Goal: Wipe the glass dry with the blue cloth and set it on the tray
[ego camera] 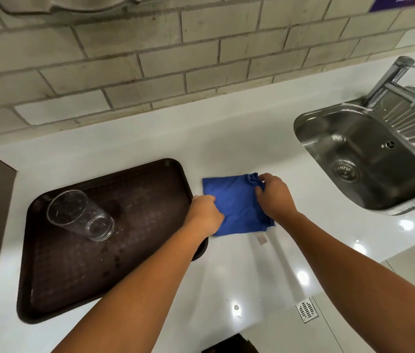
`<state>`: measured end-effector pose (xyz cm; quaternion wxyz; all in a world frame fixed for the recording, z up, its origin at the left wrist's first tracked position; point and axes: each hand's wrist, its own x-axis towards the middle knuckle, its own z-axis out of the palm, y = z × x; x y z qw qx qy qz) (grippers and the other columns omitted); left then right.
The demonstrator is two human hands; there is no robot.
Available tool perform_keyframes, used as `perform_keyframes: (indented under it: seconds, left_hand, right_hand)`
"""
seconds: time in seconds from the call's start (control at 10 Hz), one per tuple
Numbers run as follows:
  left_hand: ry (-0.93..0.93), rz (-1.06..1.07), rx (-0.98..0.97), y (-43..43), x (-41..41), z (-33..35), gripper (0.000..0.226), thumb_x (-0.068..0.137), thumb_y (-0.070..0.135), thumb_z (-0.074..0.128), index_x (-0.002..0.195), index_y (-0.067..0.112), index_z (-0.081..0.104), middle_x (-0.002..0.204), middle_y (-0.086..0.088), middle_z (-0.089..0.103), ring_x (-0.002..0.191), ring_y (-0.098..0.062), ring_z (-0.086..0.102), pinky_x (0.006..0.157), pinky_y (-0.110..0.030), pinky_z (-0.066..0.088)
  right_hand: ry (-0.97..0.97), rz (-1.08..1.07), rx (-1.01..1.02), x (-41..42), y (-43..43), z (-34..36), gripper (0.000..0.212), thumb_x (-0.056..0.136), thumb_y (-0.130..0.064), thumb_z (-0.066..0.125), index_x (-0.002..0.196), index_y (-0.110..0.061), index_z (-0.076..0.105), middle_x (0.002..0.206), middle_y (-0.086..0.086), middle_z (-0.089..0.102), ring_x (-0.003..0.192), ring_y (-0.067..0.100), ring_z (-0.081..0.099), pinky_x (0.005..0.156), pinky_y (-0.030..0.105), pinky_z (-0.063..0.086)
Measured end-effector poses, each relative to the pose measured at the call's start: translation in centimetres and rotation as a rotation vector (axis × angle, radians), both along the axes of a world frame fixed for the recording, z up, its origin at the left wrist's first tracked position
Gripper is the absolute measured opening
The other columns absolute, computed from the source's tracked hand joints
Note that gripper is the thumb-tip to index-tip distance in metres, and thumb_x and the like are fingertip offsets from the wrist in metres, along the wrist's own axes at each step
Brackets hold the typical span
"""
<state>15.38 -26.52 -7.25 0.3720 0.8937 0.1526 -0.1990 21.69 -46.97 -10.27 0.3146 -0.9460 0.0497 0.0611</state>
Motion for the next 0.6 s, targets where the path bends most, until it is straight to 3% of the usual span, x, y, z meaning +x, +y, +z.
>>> perform_keyframes:
  seconds: [0.2,0.4,0.5,0.6]
  left_hand:
    - [0.032,-0.047,0.117,-1.2,-0.6,0.3,0.055,0.102,0.025,0.074,0.151,0.007,0.057,0.156,-0.017,0.049,0.122,-0.035,0.069,0.097,-0.039,0.060]
    - [-0.031,0.015,0.053,-0.8,-0.9,-0.3,0.065,0.098,0.033,0.080,0.153,0.014,0.052,0.150,-0.013,0.049,0.100,-0.025,0.058,0.082,-0.034,0.054]
    - [-0.062,0.047,-0.004,0.2,-0.9,0.3,0.069,0.100,0.037,0.078,0.159,0.015,0.050,0.154,-0.012,0.048,0.104,-0.020,0.054,0.084,-0.028,0.045]
    - [-0.132,0.068,-0.041,1.6,-1.4,1.3,0.066,0.103,0.038,0.074,0.160,0.015,0.051,0.155,-0.012,0.053,0.125,-0.025,0.062,0.092,-0.027,0.044]
  right_hand:
    - [-0.042,-0.026,-0.010,0.1,-0.2,0.2,0.025,0.110,-0.015,0.056,0.127,-0.004,0.071,0.119,0.019,0.077,0.105,0.039,0.073,0.082,0.031,0.047]
    - [-0.028,-0.066,-0.112,0.0,-0.6,-0.3,0.028,0.109,-0.032,0.059,0.121,-0.008,0.067,0.126,0.018,0.064,0.087,0.030,0.062,0.076,0.037,0.050]
    - [-0.059,-0.071,-0.124,-0.3,-0.4,0.2,0.032,0.108,-0.034,0.061,0.124,-0.007,0.067,0.128,0.018,0.064,0.098,0.038,0.069,0.077,0.038,0.051]
    - [-0.175,-0.054,-0.089,-1.0,0.0,1.1,0.030,0.107,-0.033,0.063,0.123,-0.009,0.069,0.125,0.017,0.067,0.101,0.036,0.070,0.076,0.037,0.051]
